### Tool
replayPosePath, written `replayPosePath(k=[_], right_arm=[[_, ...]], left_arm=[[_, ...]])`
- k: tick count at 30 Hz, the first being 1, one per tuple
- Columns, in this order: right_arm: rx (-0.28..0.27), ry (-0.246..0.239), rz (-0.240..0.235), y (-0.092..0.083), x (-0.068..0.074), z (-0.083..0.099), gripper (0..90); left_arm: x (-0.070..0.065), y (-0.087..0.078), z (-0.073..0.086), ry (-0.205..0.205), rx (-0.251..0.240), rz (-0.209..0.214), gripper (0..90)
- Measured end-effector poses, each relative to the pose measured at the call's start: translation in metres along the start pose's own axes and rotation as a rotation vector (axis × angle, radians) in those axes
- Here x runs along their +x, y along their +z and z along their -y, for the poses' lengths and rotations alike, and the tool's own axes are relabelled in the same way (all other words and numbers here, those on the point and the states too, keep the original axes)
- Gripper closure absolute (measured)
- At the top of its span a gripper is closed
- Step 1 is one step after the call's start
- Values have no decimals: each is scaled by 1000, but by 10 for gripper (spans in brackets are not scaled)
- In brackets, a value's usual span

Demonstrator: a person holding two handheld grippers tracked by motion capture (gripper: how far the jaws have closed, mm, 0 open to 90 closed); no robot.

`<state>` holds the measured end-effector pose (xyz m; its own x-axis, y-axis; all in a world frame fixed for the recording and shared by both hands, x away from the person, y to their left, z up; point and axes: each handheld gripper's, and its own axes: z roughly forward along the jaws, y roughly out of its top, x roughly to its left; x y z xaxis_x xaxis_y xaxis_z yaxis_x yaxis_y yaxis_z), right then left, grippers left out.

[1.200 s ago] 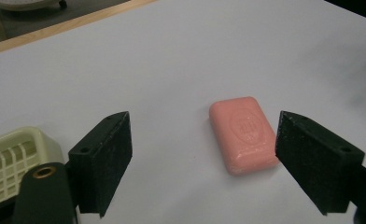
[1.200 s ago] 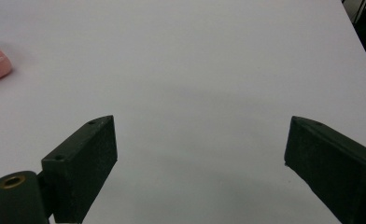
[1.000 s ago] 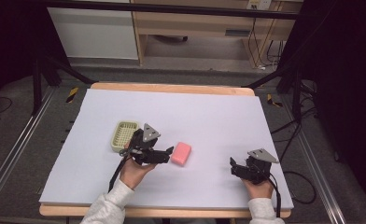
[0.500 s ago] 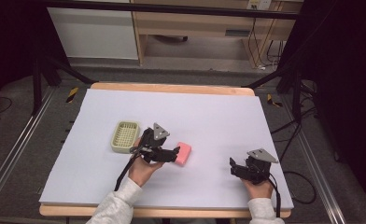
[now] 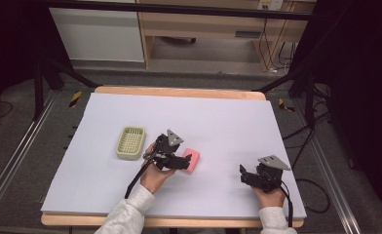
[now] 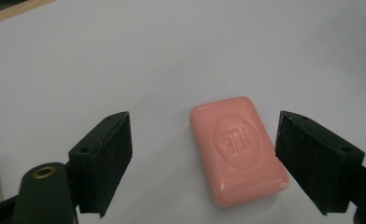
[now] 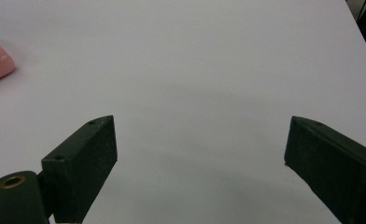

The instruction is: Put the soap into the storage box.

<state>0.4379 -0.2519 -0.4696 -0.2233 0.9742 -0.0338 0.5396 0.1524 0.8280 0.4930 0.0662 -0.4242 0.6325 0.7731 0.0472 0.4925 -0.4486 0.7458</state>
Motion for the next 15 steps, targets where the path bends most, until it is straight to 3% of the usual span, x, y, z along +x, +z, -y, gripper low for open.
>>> replayPosePath(k=[15], right_arm=[[5, -5, -2, 0, 1, 0, 97]], left_arm=[[-6, 16, 2, -4, 25, 19, 186]])
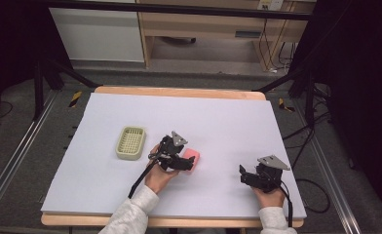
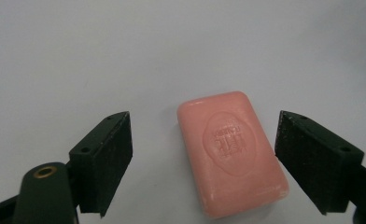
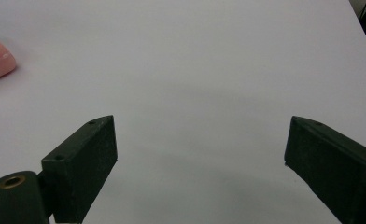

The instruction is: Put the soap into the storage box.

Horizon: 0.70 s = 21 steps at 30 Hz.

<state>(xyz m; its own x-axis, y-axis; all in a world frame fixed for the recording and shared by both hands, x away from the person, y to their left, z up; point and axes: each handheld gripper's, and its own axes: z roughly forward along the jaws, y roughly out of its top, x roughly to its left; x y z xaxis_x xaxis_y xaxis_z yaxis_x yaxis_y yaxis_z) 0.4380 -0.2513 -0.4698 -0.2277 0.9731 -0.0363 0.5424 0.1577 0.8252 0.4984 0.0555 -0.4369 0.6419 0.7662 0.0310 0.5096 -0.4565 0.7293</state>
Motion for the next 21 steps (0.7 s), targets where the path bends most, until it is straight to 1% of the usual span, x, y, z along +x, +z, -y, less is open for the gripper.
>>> replayPosePath(k=[4, 5, 12, 15, 21], right_arm=[[0, 0, 0, 0, 0, 0, 97], [0, 0, 0, 0, 0, 0, 97], [0, 0, -1, 0, 0, 0, 97], [1, 1, -2, 0, 0, 0, 97], [4, 1, -6, 0, 0, 0, 97]], left_arm=[[-1, 2, 0, 0, 5, 6, 185], [-1, 3, 0, -7, 1, 9, 185], [-3, 7, 0, -12, 19, 8, 183], [-3, 9, 0, -3, 30, 8, 181], [-8, 12, 0, -6, 30, 19, 176]])
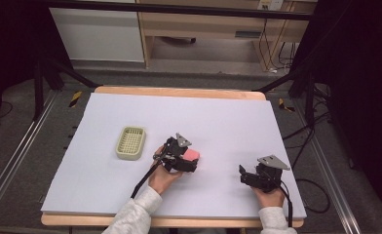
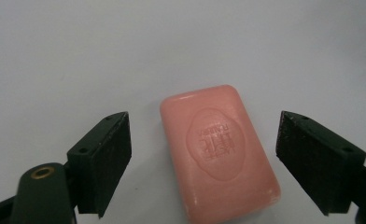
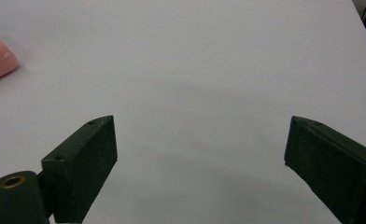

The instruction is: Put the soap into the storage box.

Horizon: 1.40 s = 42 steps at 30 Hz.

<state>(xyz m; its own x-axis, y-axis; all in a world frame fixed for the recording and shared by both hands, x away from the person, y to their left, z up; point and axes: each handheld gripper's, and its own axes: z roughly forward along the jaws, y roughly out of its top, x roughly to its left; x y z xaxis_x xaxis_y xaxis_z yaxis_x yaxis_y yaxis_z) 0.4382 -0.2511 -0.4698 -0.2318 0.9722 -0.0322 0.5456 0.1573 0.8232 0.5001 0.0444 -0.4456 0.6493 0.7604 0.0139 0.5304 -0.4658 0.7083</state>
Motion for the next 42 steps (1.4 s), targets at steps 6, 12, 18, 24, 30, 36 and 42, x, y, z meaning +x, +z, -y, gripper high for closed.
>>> replayPosePath(k=[6, 12, 18, 24, 30, 36, 42], right_arm=[[1, 0, 0, 0, 0, 0, 97], [2, 4, 0, 0, 0, 0, 97], [4, 0, -2, 1, 1, 0, 97], [4, -2, -1, 1, 0, 0, 97], [7, -2, -1, 1, 1, 0, 97], [7, -2, 0, 1, 1, 0, 97], [8, -6, 0, 1, 1, 0, 97]], left_arm=[[-4, 5, 0, 0, 13, 7, 176], [-7, 11, 1, 9, 34, -4, 176], [-9, 15, 1, 5, 42, -4, 176], [-9, 20, 3, 0, 62, -1, 178], [-9, 23, 4, -14, 67, -3, 198], [-9, 24, 6, -12, 67, -5, 241], [-9, 25, 7, -18, 73, -7, 276]])
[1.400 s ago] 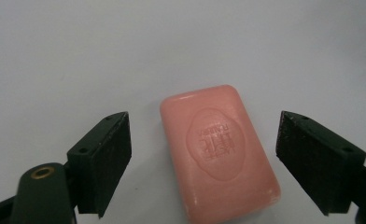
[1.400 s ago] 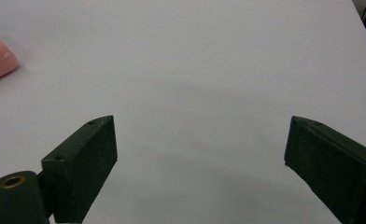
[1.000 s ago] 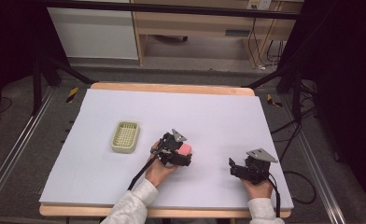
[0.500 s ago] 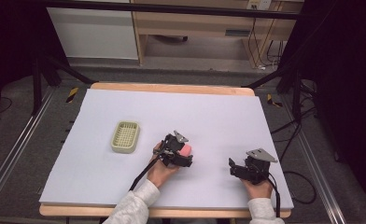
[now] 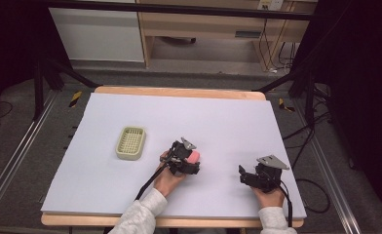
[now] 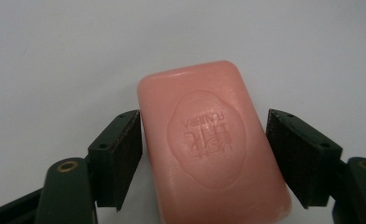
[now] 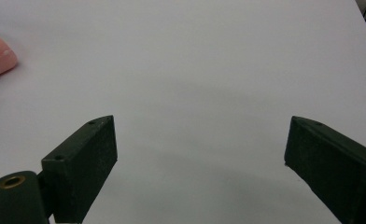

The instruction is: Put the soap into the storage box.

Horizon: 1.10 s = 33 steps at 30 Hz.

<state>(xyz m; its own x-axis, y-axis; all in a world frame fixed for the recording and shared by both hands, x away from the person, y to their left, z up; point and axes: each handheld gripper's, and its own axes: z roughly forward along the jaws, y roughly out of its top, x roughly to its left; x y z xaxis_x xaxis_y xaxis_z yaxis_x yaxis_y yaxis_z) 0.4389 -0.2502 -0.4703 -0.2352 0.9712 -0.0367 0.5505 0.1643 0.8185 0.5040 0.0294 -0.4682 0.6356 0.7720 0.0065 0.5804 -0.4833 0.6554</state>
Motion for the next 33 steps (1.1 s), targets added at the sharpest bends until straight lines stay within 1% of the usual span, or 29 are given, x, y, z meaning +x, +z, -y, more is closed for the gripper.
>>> replayPosePath(k=[7, 10, 13, 17, 18, 20, 23, 24, 27, 33], right_arm=[[1, -2, 2, 0, 0, 0, 97], [3, -3, 2, 0, 0, 0, 97], [3, -4, 3, 0, 0, 0, 97], [2, -1, 1, 0, 0, 0, 97], [2, -2, 2, 0, 0, 0, 97], [3, -5, 3, 0, 0, 0, 97], [5, -6, 3, 0, 1, 0, 97], [5, -7, 3, 0, 1, 0, 97], [5, -5, 2, 0, 1, 0, 97], [4, -7, -2, 0, 1, 0, 97]], left_arm=[[0, 1, 0, -2, 1, -1, 282], [0, 3, 0, -5, 13, -1, 275], [0, 4, 1, -9, 14, -4, 276], [-1, 3, 1, -2, 15, 0, 320], [0, 2, 0, 6, 21, -1, 320], [0, 2, 0, 6, 24, 3, 340], [0, 1, 0, 1, 25, 8, 348], [0, 1, 0, 11, 27, 6, 351], [1, 1, 0, 7, 27, 13, 359], [1, 1, 0, 4, 26, 15, 363]])
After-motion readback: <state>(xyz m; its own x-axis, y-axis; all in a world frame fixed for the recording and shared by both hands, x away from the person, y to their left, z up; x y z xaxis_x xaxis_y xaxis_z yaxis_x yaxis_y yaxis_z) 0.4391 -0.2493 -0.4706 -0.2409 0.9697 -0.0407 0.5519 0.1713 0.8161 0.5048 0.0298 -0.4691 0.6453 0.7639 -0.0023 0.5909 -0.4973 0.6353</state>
